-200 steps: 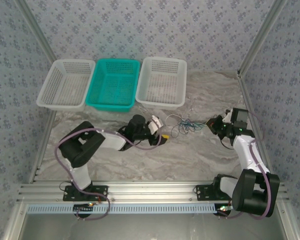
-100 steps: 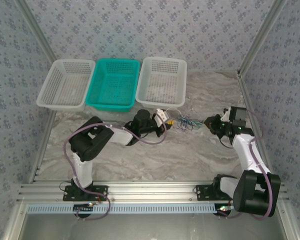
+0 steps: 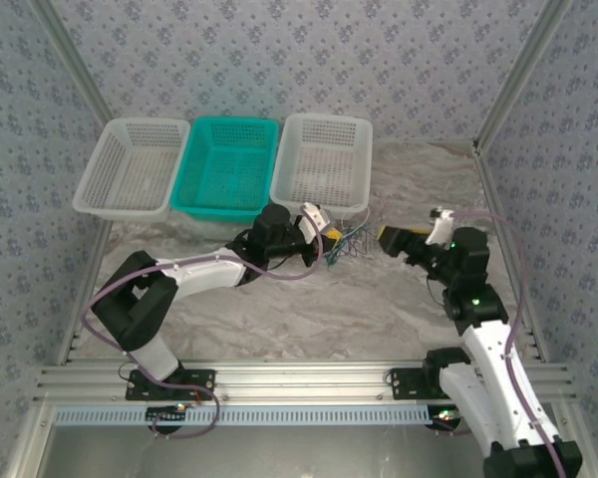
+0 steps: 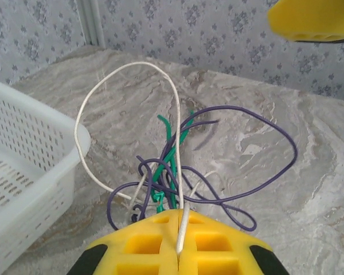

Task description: Untangle the cables

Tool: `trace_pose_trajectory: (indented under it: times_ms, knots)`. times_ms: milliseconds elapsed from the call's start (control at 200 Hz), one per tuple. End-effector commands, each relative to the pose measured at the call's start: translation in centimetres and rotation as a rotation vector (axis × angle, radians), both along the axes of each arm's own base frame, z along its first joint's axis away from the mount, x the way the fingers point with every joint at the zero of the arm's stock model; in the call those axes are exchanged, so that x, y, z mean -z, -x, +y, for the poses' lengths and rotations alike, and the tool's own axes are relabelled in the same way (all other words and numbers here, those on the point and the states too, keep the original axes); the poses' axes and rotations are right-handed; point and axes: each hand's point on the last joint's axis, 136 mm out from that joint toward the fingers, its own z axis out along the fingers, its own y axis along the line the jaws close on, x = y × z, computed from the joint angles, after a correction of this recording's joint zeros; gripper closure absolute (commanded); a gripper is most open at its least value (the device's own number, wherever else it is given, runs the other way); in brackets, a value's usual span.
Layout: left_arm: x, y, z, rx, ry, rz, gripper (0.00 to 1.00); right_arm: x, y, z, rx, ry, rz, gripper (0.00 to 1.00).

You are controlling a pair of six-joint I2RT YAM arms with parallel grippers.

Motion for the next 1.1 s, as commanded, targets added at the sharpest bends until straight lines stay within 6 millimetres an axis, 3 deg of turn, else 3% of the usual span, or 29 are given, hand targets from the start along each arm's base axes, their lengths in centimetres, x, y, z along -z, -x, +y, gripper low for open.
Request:
trace_pose_trajectory:
  times_ms: [0, 145, 220, 330, 480, 505, 545, 575, 660, 780, 919, 1094]
  knots:
    - [-0.7, 0.7, 0.1, 0.009, 0.005, -0.007, 1.00, 1.2, -1.4, 0.8, 0.038, 0.092, -0.031, 0.14]
    - [-1.0, 1.3, -0.1, 0.027, 0.008, -0.017, 1.00, 4.4, -3.3, 2.5, 0.051, 0.104, 0.172, 0.02]
    - [-1.3, 1.4, -0.1, 0.031, 0.009, -0.027, 1.00, 6.1, -4.4, 2.9, 0.081, 0.091, 0.313, 0.06]
    - [-1.3, 1.6, -0.1, 0.036, 0.003, -0.036, 1.00, 7.0, -5.8, 4.9, 0.054, 0.041, 0.374, 0.14]
    - [-1.6, 1.1, 0.5, -0.013, 0.005, -0.052, 1.00, 9.7, -7.3, 5.0, 0.116, 0.017, 0.461, 0.51]
    - [-1.6, 0.9, 0.7, -0.034, 0.003, -0.052, 1.00, 10.2, -7.4, 4.9, 0.126, 0.007, 0.481, 0.63]
    - [-1.8, 0.4, 1.2, -0.079, 0.001, -0.054, 1.00, 10.7, -7.4, 4.9, 0.131, -0.024, 0.502, 0.89]
    - [-1.9, -0.1, 1.6, -0.114, -0.008, -0.052, 1.00, 11.1, -7.4, 4.8, 0.136, -0.050, 0.516, 1.00]
    - [-1.9, -1.1, 3.0, -0.212, -0.046, -0.043, 1.00, 11.6, -7.3, 3.8, 0.166, -0.091, 0.513, 1.00]
    - [-2.2, -2.5, 5.6, -0.352, -0.053, -0.011, 1.00, 11.6, -6.8, 0.2, 0.282, -0.035, 0.476, 1.00]
    - [-3.0, -3.5, 9.1, -0.476, 0.006, 0.064, 1.00, 12.1, -5.5, -3.5, 0.404, 0.112, 0.488, 1.00]
    - [-4.1, -3.5, 11.6, -0.535, 0.056, 0.074, 1.00, 13.0, -4.4, -6.9, 0.528, 0.269, 0.519, 1.00]
